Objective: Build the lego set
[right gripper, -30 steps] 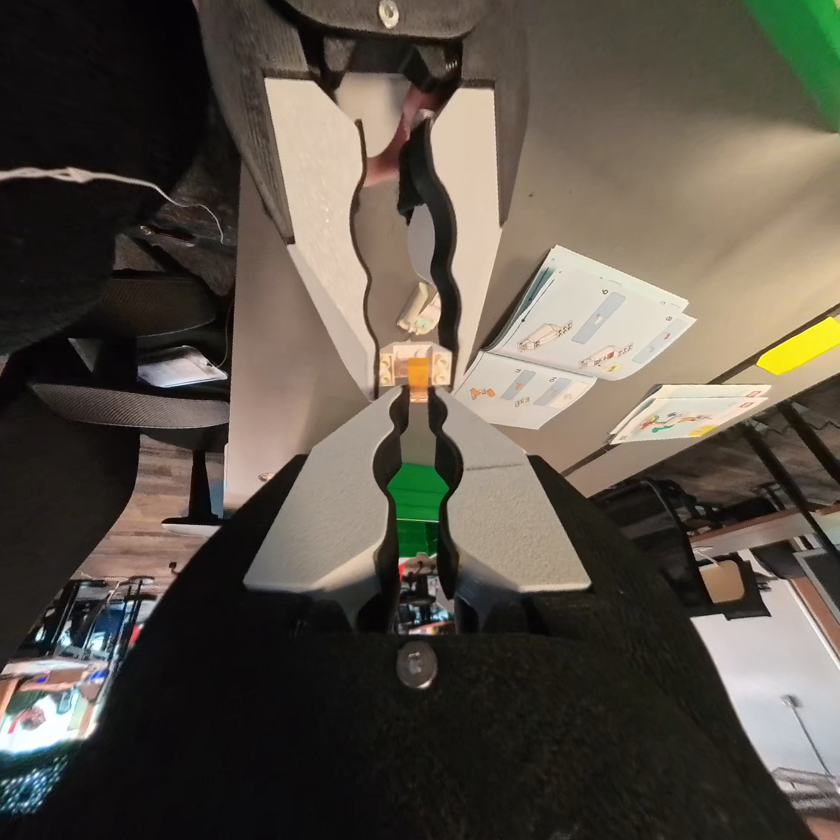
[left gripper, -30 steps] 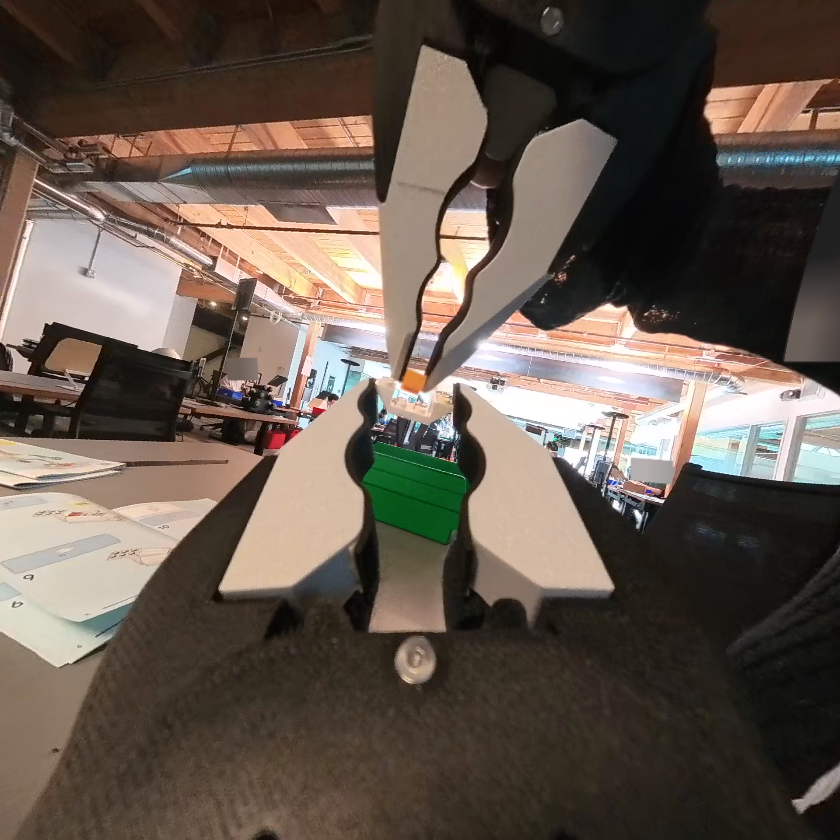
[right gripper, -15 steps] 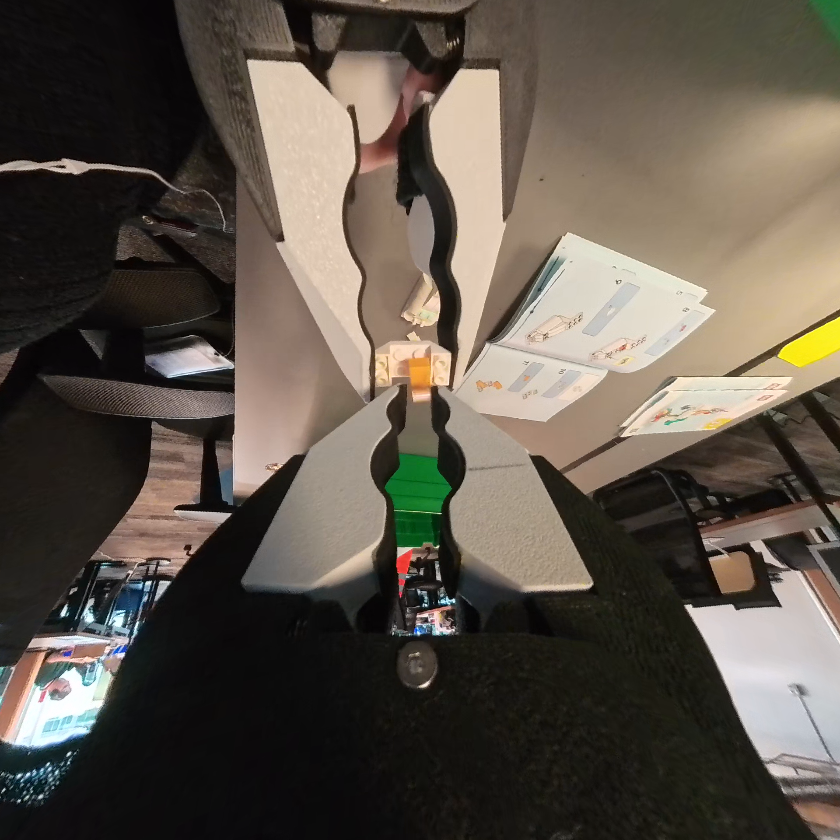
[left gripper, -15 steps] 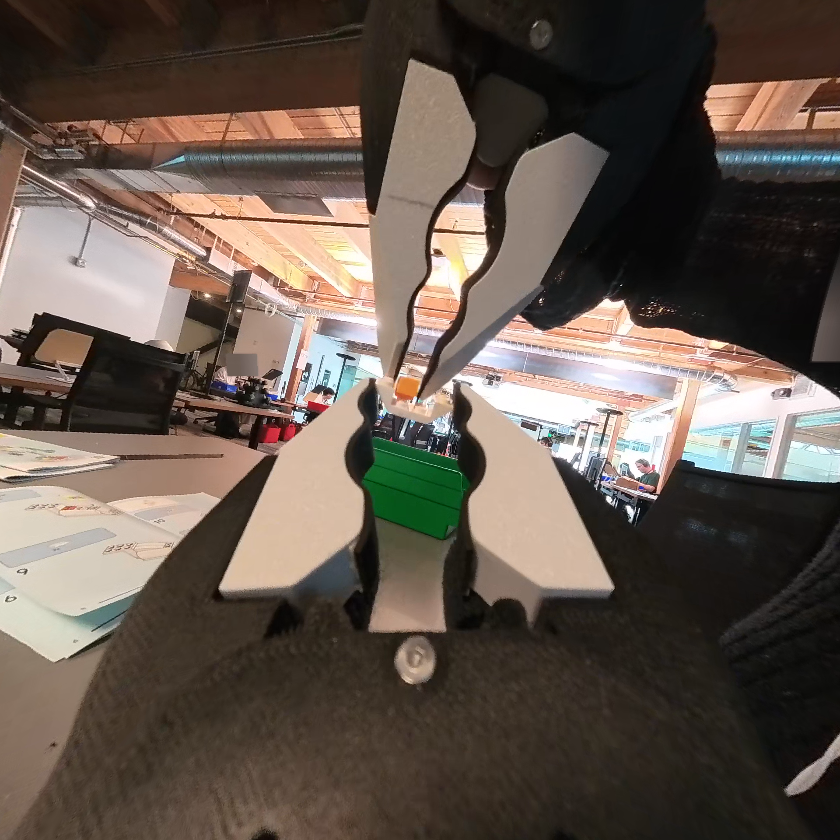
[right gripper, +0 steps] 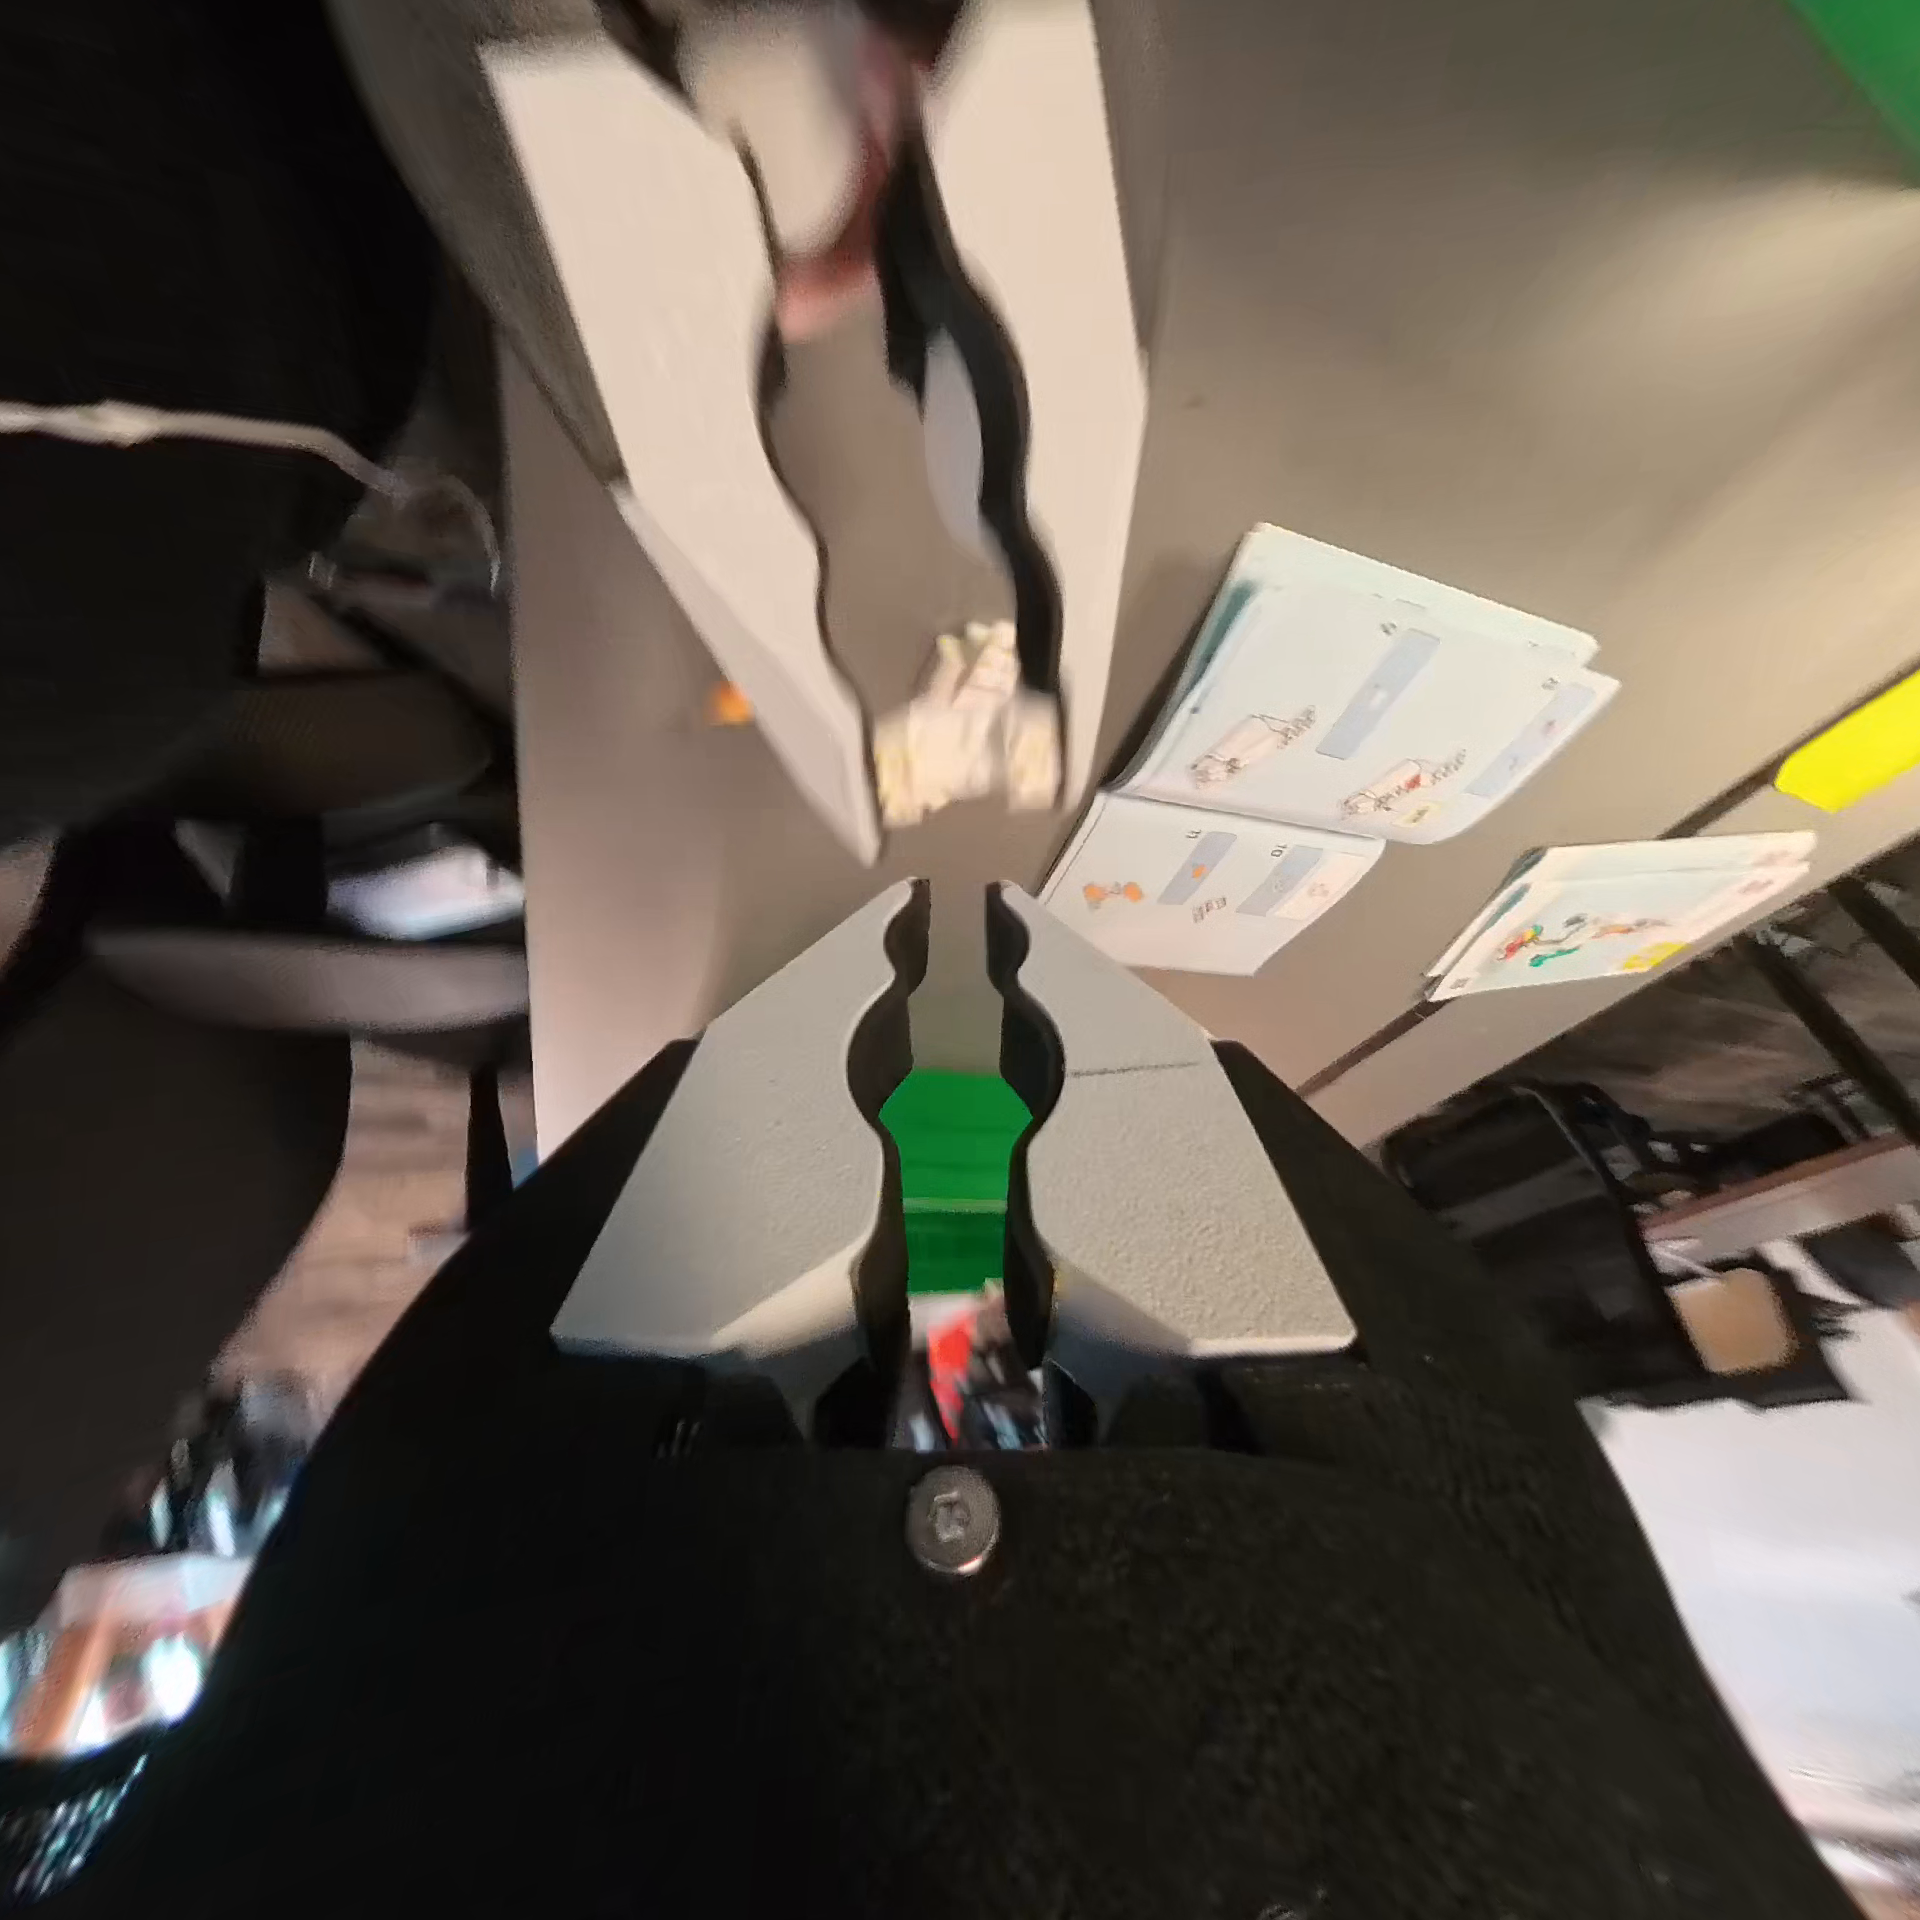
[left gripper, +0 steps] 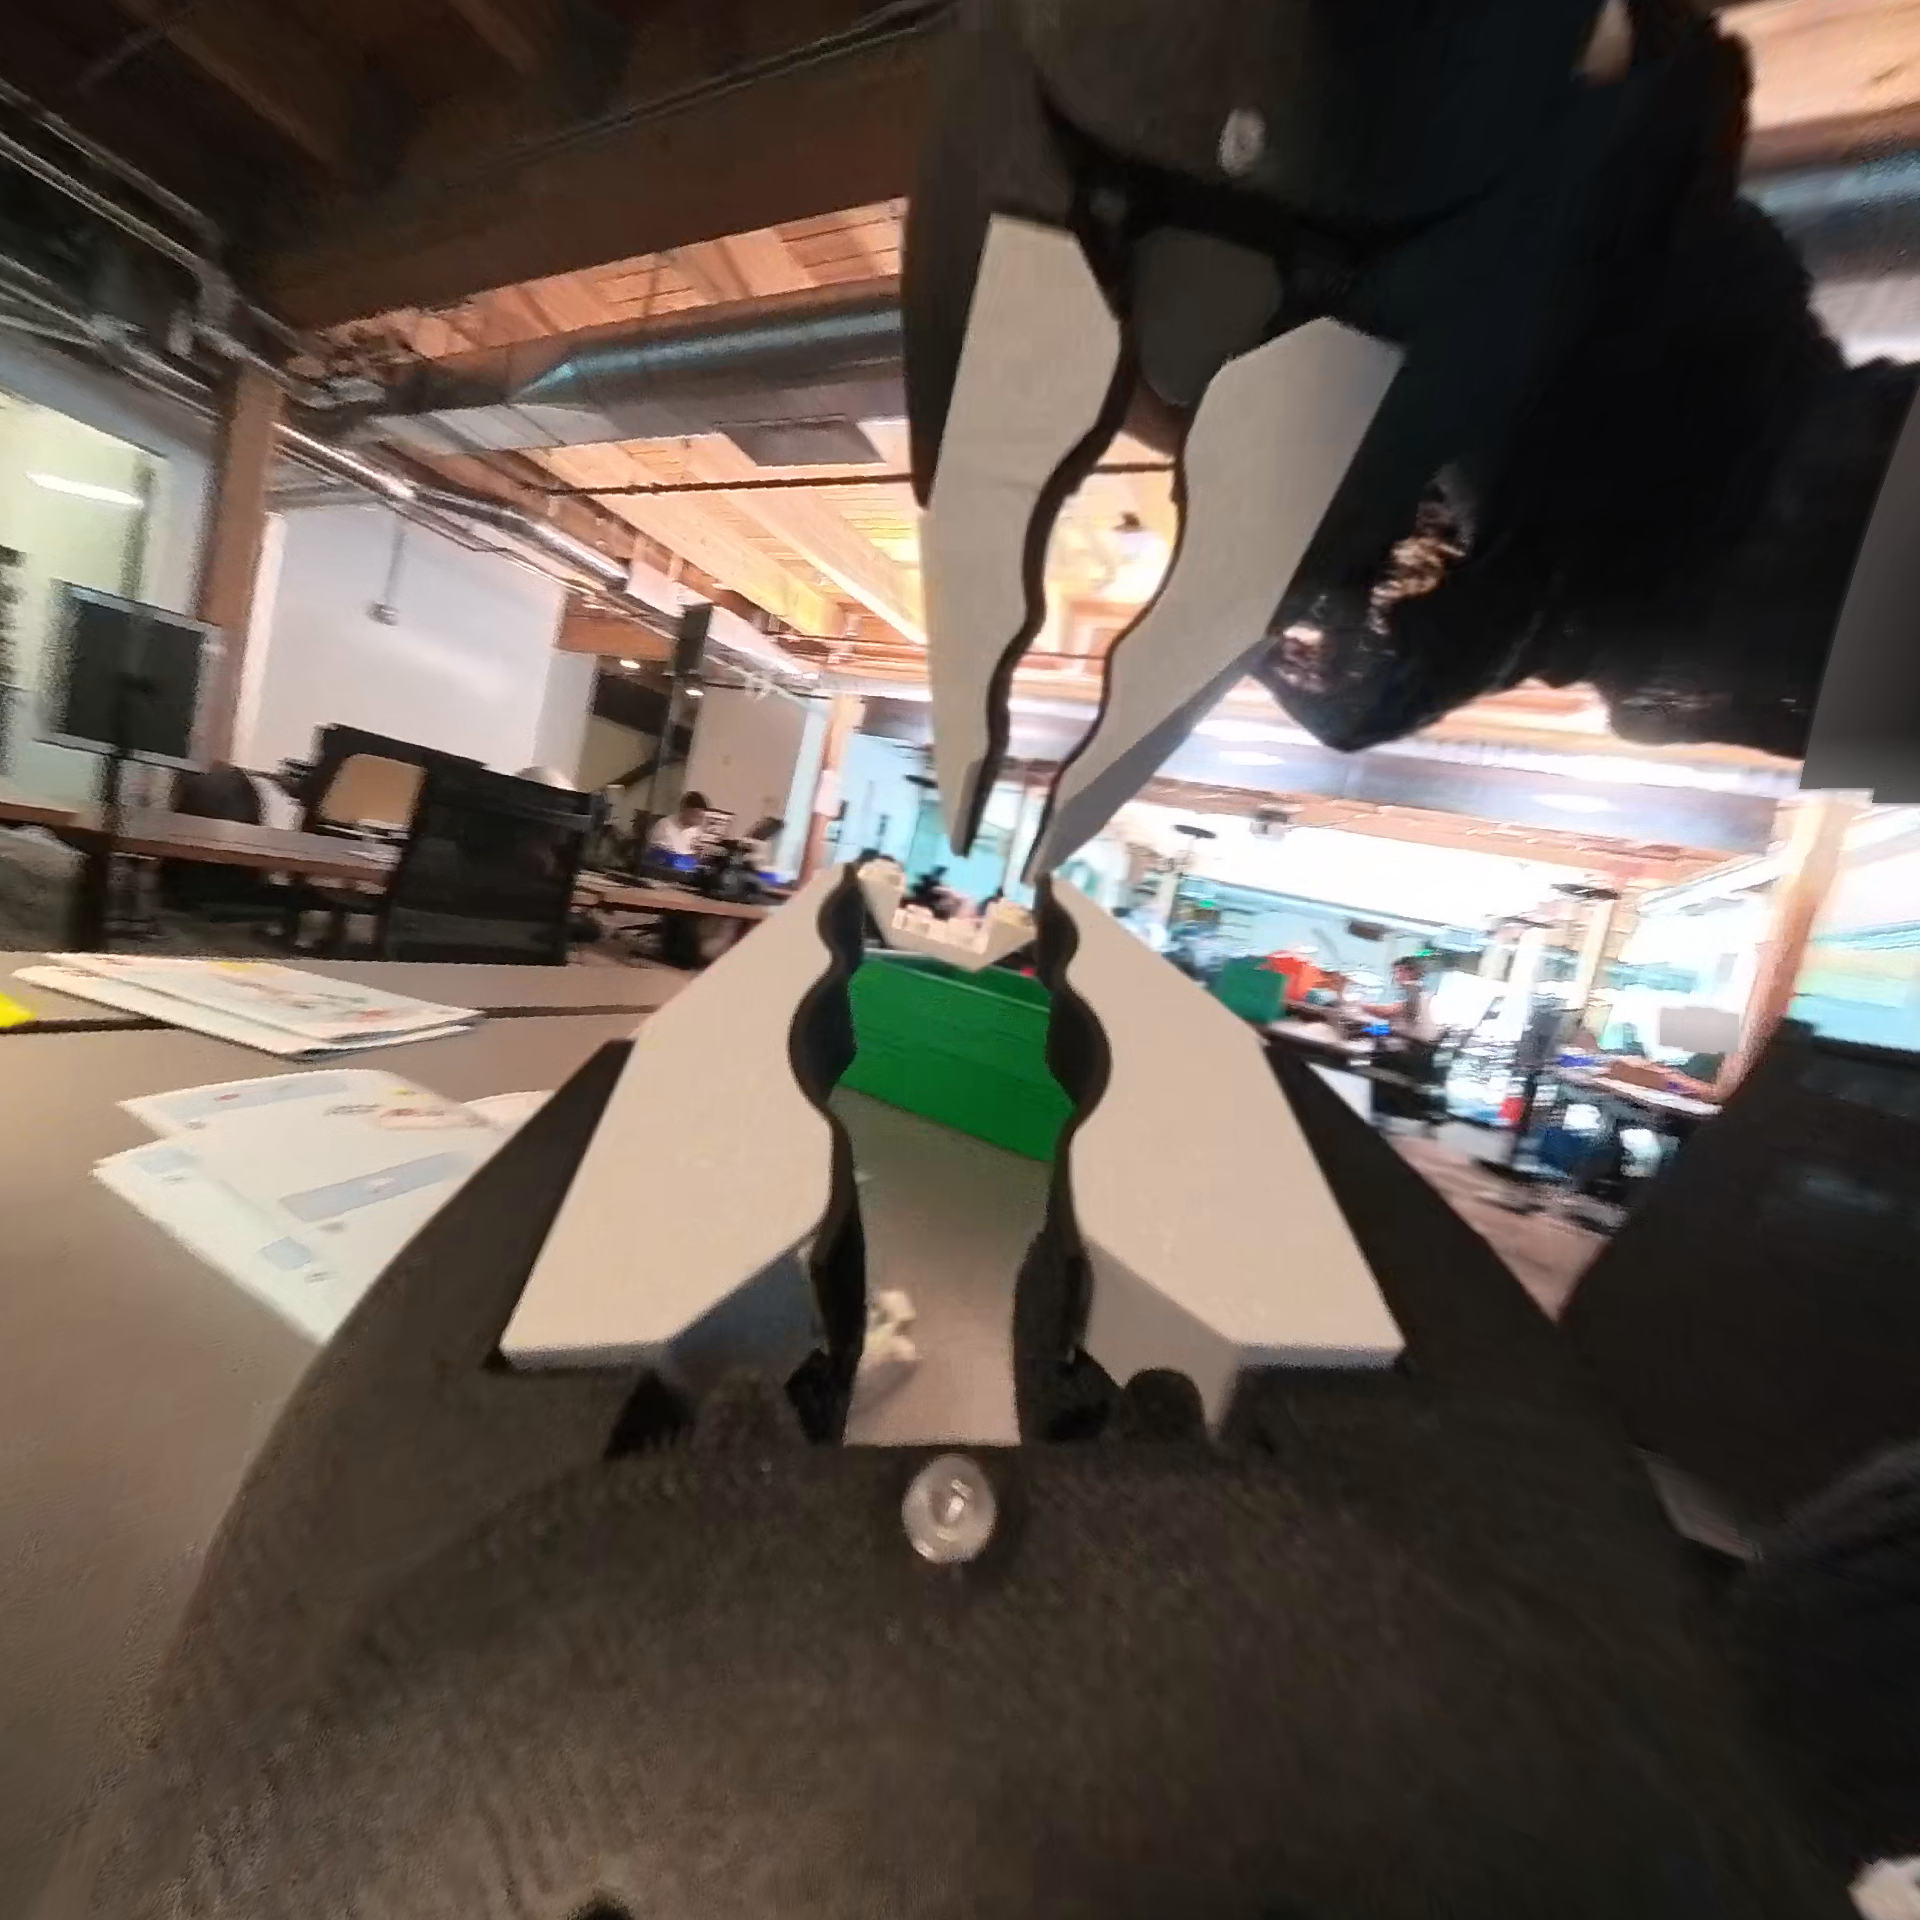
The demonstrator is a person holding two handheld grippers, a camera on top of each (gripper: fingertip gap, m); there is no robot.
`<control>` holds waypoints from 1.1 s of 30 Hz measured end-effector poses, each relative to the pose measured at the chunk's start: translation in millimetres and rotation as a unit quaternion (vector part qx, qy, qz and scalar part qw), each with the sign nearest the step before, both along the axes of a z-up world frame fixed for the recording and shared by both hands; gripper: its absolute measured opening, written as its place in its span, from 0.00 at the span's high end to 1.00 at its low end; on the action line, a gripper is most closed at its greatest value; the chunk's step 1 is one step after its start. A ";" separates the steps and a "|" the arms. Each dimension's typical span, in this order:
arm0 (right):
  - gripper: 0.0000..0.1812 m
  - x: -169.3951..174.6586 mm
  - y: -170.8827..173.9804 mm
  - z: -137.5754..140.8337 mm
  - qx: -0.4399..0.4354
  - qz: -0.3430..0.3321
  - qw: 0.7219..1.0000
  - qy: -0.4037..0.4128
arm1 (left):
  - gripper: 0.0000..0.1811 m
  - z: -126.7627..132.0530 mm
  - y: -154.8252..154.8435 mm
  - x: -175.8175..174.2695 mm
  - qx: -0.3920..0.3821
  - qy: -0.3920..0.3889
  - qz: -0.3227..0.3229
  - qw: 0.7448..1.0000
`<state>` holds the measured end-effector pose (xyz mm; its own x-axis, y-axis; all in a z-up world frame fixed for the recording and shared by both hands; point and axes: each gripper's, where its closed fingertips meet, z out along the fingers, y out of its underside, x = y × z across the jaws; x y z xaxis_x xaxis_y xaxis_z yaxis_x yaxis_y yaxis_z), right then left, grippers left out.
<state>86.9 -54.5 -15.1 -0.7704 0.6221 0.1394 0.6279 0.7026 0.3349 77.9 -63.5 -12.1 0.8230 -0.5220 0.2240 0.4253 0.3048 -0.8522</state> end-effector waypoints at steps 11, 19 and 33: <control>0.90 2.7 63.9 -42.8 -0.144 -0.151 0.836 0.507 | 0.83 -13.3 2.7 -8.7 -0.027 0.059 0.070 0.995; 0.90 56.3 27.5 -67.3 -0.237 -0.183 0.663 0.686 | 0.83 -23.9 7.8 -6.9 -0.047 0.084 0.088 0.991; 0.93 87.5 -126.6 -197.4 -0.314 -0.083 0.859 0.395 | 0.83 -16.4 -17.4 3.7 -0.010 0.117 0.107 0.987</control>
<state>174.4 -181.0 -212.5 -0.4826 0.8582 0.1750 0.5947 0.4678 -0.6539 81.6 -80.9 -28.5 0.9444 -0.3281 0.0227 0.1434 0.3485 -0.9263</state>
